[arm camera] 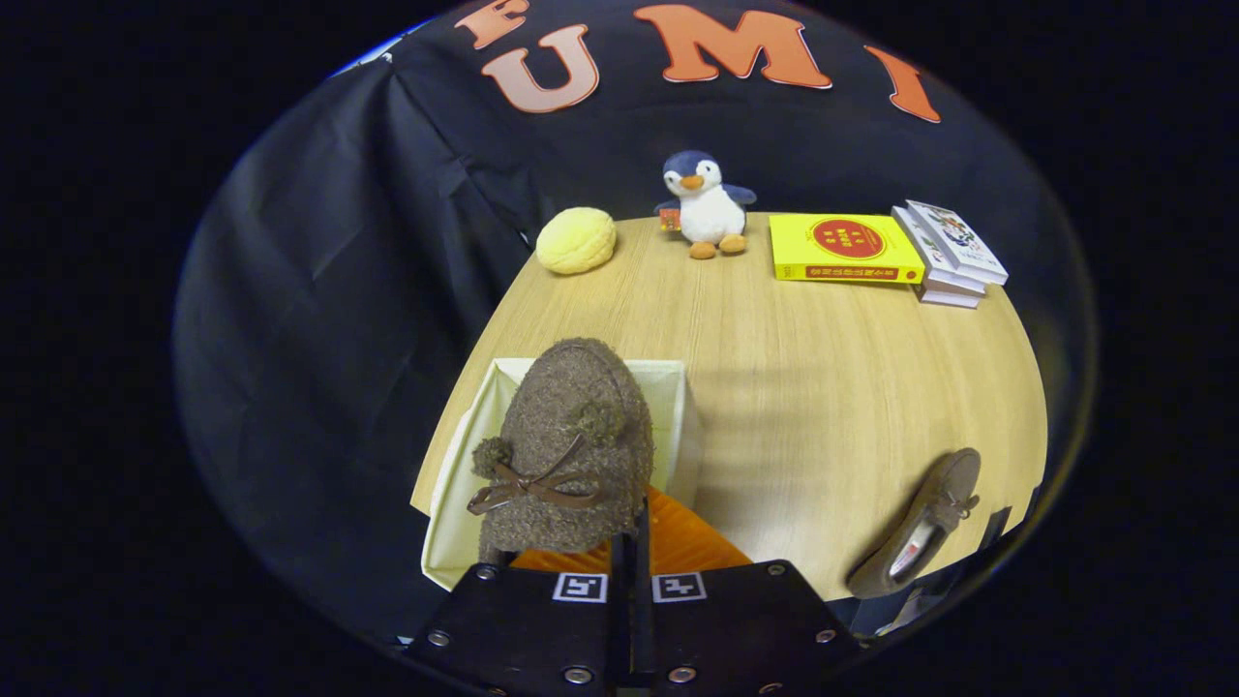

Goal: Open the storage box then place both shoes into the box .Put the left shoe in first, then the right shoe, with the right side of both shoes facing outward in a uniform manner.

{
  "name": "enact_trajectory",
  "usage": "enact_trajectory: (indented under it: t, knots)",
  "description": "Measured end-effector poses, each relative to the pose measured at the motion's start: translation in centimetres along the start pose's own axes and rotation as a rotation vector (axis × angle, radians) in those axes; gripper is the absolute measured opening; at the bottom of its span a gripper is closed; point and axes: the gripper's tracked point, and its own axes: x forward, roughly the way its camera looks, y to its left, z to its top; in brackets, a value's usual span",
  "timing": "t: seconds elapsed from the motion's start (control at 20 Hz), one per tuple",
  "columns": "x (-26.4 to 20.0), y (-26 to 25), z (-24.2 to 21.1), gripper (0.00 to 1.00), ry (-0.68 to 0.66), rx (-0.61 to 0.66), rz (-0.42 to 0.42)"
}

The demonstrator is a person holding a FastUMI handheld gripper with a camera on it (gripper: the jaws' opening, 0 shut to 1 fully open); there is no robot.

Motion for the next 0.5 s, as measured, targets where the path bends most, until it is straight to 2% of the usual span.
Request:
enact_trajectory:
  t: [0.35,0.5]
  knots:
    - [6.3,3.7,-2.2,0.03,0.142,0.016,-0.076]
    - [8.4,5.1,-3.4,0.03,0.199,0.031,-0.080]
